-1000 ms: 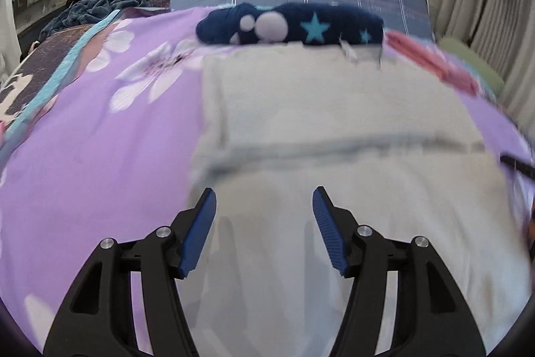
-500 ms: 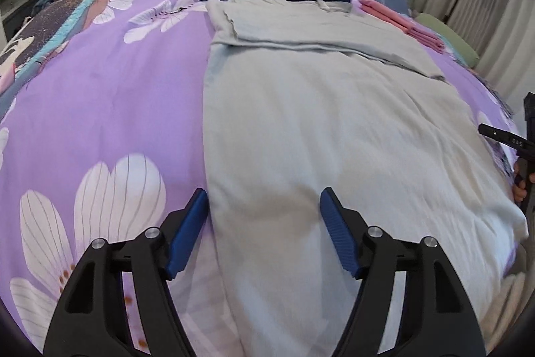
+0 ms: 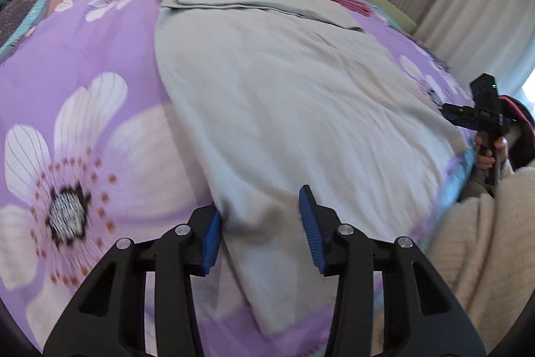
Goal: Fold small clothes
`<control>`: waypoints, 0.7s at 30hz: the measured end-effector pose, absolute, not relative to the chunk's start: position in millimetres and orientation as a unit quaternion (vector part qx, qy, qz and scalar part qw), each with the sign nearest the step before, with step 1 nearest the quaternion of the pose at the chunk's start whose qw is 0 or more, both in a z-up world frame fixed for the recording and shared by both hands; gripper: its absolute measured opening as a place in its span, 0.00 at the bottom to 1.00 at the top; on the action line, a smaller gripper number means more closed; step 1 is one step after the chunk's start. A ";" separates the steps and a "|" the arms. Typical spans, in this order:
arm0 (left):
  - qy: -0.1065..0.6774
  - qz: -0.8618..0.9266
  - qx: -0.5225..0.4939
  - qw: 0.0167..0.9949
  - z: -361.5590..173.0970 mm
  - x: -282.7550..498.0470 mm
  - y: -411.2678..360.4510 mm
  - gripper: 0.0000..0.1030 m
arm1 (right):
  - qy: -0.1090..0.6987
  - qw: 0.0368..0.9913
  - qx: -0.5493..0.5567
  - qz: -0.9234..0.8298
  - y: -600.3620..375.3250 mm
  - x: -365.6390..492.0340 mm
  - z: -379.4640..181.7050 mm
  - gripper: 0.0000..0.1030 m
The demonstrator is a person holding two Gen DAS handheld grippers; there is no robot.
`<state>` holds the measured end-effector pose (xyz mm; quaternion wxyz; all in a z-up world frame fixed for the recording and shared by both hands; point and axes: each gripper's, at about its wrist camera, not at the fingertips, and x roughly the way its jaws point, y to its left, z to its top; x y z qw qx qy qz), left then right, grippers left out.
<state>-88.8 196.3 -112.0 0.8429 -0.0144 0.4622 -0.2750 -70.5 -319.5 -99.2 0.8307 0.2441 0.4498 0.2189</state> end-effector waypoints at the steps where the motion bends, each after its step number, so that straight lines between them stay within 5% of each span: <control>1: 0.460 -0.277 -0.019 0.843 -112.7 -90.7 196.6 0.43 | 0.451 0.827 0.249 0.225 -318.4 -72.7 -99.5 0.49; 9: 0.437 -0.295 -0.107 0.843 -120.9 -67.3 200.8 0.43 | 0.463 0.803 0.278 0.252 -312.8 -53.7 -101.9 0.49; 18: 0.442 -0.297 -0.086 0.842 -120.1 -68.3 199.9 0.37 | 0.466 0.791 0.287 0.272 -312.1 -58.0 -107.0 0.46; 20: 0.439 -0.295 -0.092 0.844 -119.5 -57.1 194.6 0.22 | 0.464 0.789 0.288 0.281 -304.1 -47.5 -106.8 0.45; 21: 0.438 -0.292 -0.092 0.845 -118.6 -53.2 192.0 0.14 | 0.464 0.792 0.283 0.278 -299.4 -41.2 -105.3 0.32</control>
